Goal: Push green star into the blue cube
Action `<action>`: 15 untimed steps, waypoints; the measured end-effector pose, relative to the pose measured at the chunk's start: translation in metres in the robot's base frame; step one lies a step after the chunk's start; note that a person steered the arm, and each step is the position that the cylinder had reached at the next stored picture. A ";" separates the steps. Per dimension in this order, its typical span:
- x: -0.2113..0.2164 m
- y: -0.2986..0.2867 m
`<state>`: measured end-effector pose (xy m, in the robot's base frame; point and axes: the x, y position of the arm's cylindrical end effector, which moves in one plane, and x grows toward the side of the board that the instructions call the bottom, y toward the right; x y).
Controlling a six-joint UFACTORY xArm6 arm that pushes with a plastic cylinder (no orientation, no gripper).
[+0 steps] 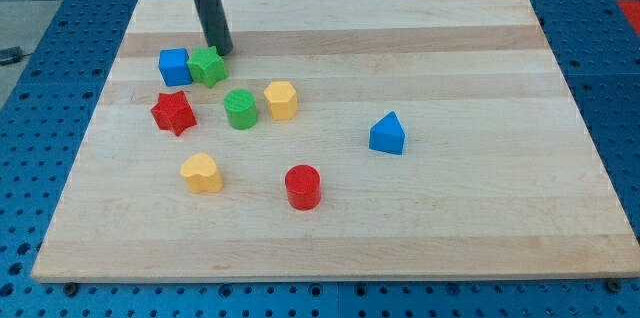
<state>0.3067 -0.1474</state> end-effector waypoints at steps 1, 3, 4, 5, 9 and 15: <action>-0.005 0.003; 0.019 0.035; 0.032 0.035; 0.032 0.031; 0.023 0.020; 0.023 -0.001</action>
<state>0.3298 -0.1483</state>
